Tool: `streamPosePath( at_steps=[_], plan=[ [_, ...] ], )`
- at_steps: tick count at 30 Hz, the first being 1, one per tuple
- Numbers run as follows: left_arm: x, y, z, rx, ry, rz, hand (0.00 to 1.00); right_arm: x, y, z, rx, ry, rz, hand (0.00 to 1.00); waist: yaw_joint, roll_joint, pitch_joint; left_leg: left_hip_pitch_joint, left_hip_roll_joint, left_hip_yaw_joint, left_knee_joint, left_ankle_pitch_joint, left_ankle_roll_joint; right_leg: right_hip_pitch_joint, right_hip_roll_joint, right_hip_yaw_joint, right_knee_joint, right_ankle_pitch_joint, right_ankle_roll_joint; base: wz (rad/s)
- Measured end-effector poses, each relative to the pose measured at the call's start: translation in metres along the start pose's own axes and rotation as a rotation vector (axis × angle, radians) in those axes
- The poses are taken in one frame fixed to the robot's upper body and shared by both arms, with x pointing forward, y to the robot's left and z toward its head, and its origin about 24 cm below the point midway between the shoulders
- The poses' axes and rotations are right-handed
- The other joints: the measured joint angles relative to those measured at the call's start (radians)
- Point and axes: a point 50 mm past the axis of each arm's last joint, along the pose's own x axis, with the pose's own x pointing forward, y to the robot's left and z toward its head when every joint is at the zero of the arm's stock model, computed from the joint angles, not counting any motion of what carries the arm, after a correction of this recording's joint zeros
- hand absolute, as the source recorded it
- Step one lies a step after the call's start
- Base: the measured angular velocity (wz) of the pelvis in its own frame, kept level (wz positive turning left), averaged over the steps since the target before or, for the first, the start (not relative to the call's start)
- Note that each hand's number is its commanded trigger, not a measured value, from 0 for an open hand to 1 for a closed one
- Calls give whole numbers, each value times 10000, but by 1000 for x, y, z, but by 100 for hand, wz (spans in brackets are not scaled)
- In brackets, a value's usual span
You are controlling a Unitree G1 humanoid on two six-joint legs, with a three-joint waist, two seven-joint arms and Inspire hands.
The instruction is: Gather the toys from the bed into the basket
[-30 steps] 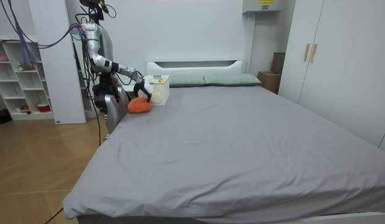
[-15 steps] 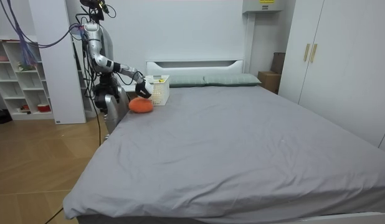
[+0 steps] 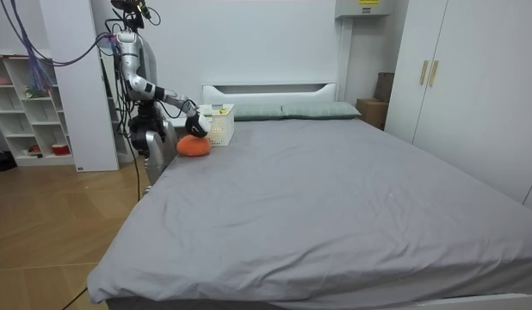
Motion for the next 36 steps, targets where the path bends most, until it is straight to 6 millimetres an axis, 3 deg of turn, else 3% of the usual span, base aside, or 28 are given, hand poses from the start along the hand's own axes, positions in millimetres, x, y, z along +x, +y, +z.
streamPosePath(
  at_steps=[2, 3, 4, 5, 10, 16, 23, 29, 36],
  plan=[
    [-1, 1, -6, 53, 168, 17, 0, 0, 2, -2, 42, 56, -23, 100, -7, 7, 5, -12, -23, -14, 9, 0, 0, -1, -2, 1, 0, 0, 0, 2],
    [-1, 1, -9, 78, 264, 12, 0, -1, 3, -3, 50, 85, -16, 88, -7, 11, 8, -41, -22, -54, 30, 0, 0, -3, -9, -9, -1, 0, 0, 12],
    [-2, 1, -10, 98, 340, 6, 0, -1, 3, -4, 56, 112, -41, 28, -4, 17, 12, -116, -21, -123, 110, -3, 0, -15, -15, -43, -1, 0, 0, 13],
    [-2, 1, -11, 105, 366, 3, 0, -1, 3, -4, 63, 111, -77, 0, 7, 22, 15, -134, -24, -140, 131, -3, 0, -18, -19, -76, -1, 0, 0, 11],
    [-4, 0, -21, 196, 619, -112, 0, -3, -3, -3, 170, -20, -416, 0, 27, 96, 58, -173, -69, -138, 164, -2, 2, -40, -52, -114, 2, 0, 0, 1],
    [-4, -1, -24, 231, 687, -155, 0, -9, -14, 0, 197, -291, -1088, 0, -4, 134, 49, -185, -79, -155, 174, 2, 12, -38, -74, -133, 9, -1, 3, 0],
    [-5, -7, -14, 312, 422, -292, 0, -7, -13, 1, -30, -203, -1601, 0, -22, 360, 56, -181, -84, -170, 170, 3, 16, -28, -74, -150, 9, -1, 4, 0],
    [-7, -14, -13, 369, 434, -395, 0, -5, -7, -2, -74, 112, -2022, 0, 48, 433, 52, -173, -89, -156, 160, 3, 15, -32, -69, -125, 9, -7, 12, 0],
    [-8, -17, -11, 1115, 315, -173, 0, 9, 17, -29, -678, 1641, -1500, 0, 337, 458, 40, -196, -81, -195, 182, -3, 21, -28, -83, -197, 12, -10, 17, 2]
  ],
)
